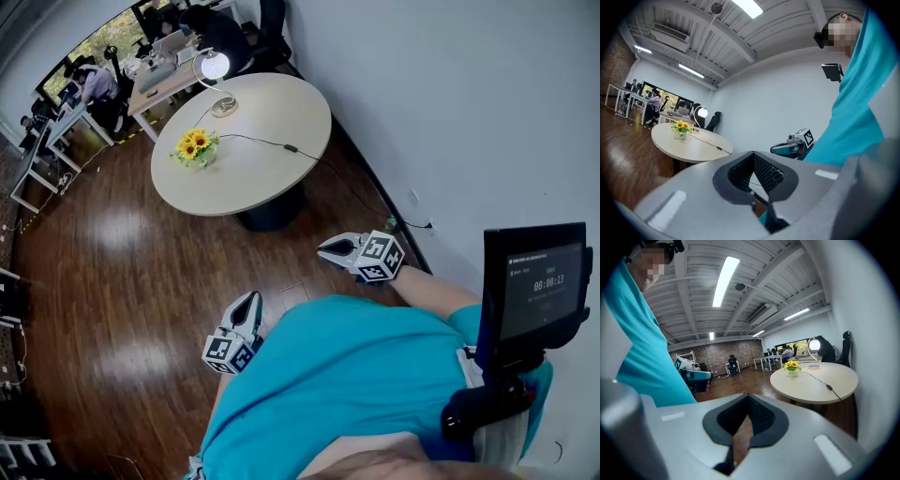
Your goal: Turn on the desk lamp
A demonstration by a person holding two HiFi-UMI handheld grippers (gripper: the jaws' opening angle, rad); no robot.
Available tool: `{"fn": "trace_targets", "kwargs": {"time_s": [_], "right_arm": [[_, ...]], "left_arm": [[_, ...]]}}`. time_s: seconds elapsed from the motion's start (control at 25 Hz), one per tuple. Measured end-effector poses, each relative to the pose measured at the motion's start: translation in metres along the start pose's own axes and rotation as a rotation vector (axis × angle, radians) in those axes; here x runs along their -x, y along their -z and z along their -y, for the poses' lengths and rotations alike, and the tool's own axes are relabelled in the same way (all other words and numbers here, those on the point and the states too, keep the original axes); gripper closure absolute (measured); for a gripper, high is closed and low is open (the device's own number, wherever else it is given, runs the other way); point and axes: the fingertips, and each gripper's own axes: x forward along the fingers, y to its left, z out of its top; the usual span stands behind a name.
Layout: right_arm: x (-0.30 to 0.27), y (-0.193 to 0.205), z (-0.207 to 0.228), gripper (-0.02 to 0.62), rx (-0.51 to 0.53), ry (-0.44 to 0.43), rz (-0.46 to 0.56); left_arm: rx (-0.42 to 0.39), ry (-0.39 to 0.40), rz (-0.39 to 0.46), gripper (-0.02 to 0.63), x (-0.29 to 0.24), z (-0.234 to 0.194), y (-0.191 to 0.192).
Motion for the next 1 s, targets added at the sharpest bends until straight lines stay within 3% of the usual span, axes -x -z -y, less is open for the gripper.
{"fn": "trace_targets", "kwargs": {"time_s": [1.0], "right_arm": [[-0.0027,0.0085,-0.0022,0.595,0.024,0.01,-0.036]], "left_arm": [[-0.01,0.003,0.007,0.582,0.0052,-0.0024,-0.0028]]}}
